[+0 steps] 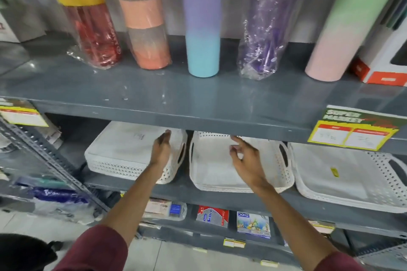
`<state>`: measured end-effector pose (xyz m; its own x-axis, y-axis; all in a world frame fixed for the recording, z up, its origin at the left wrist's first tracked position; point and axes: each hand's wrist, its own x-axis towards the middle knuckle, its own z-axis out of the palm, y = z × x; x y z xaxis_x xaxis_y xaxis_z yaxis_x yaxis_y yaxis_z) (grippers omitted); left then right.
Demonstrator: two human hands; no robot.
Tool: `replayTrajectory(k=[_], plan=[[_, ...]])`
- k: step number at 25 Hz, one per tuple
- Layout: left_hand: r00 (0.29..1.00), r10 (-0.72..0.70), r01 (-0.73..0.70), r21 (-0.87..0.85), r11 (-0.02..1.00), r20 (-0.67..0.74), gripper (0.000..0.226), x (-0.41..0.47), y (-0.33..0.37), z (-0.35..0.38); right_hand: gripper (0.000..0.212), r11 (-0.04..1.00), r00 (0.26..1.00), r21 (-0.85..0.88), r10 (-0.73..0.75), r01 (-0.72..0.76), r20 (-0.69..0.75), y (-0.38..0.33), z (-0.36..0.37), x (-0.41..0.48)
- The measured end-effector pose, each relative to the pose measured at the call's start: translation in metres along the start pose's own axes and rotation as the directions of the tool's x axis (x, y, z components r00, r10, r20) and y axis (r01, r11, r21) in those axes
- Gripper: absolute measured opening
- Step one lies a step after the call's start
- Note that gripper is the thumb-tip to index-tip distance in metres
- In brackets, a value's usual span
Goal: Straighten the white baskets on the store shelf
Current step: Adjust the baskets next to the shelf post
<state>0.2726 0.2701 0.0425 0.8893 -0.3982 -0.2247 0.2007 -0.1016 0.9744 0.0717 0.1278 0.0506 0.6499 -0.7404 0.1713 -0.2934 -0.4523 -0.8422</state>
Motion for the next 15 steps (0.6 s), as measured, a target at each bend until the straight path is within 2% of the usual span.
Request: replayTrajectory(k=[2, 4, 6, 7, 10, 11, 12, 14, 15], plan=[[0.994, 0.039, -0.036, 0.029, 0.999, -0.104, 0.030, 0.026, 0.005, -0.043, 0.035, 0.992, 0.988, 0.118, 0.020, -0.039, 0.155, -0.026, 0.041, 0.006], [0.981, 0.078, -0.065, 0.079, 0.995, -0.178, 0.024, 0.057, 0.011, -0.098, 0.035, 0.979, 0.959, 0.144, 0.100, -0.142, 0.266, -0.051, 0.094, 0.011], [0.961, -0.011, 0.035, 0.082, 0.996, -0.277, 0.028, 0.086, 0.011, -0.145, 0.030, 0.954, 0.906, 0.074, 0.249, -0.290, 0.343, -0.067, 0.139, 0.017], [0.949, -0.101, 0.119, 0.043, 0.992, -0.300, 0.032, 0.108, 0.003, -0.171, 0.027, 0.937, 0.879, 0.010, 0.324, -0.349, 0.350, -0.074, 0.160, 0.021], [0.926, -0.157, 0.157, -0.028, 0.987, -0.342, 0.037, 0.164, -0.013, -0.228, 0.062, 0.868, 0.822, -0.212, 0.495, -0.449, 0.282, -0.085, 0.211, 0.035], [0.908, -0.244, 0.257, -0.005, 0.966, -0.340, 0.034, 0.167, -0.014, -0.233, 0.071, 0.840, 0.800, -0.229, 0.540, -0.492, 0.263, -0.084, 0.216, 0.037], [0.909, -0.257, 0.292, 0.063, 0.954, -0.329, 0.029, 0.163, -0.009, -0.237, 0.074, 0.817, 0.781, -0.211, 0.575, -0.536, 0.243, -0.087, 0.222, 0.038], [0.950, -0.258, 0.289, 0.180, 0.940, -0.178, 0.035, 0.160, -0.005, -0.235, 0.075, 0.805, 0.778, -0.146, 0.593, -0.575, 0.207, -0.093, 0.223, 0.036], [0.950, -0.260, 0.294, 0.219, 0.930, -0.172, 0.036, 0.161, -0.008, -0.234, 0.079, 0.818, 0.800, -0.097, 0.575, -0.567, 0.170, -0.094, 0.223, 0.034]])
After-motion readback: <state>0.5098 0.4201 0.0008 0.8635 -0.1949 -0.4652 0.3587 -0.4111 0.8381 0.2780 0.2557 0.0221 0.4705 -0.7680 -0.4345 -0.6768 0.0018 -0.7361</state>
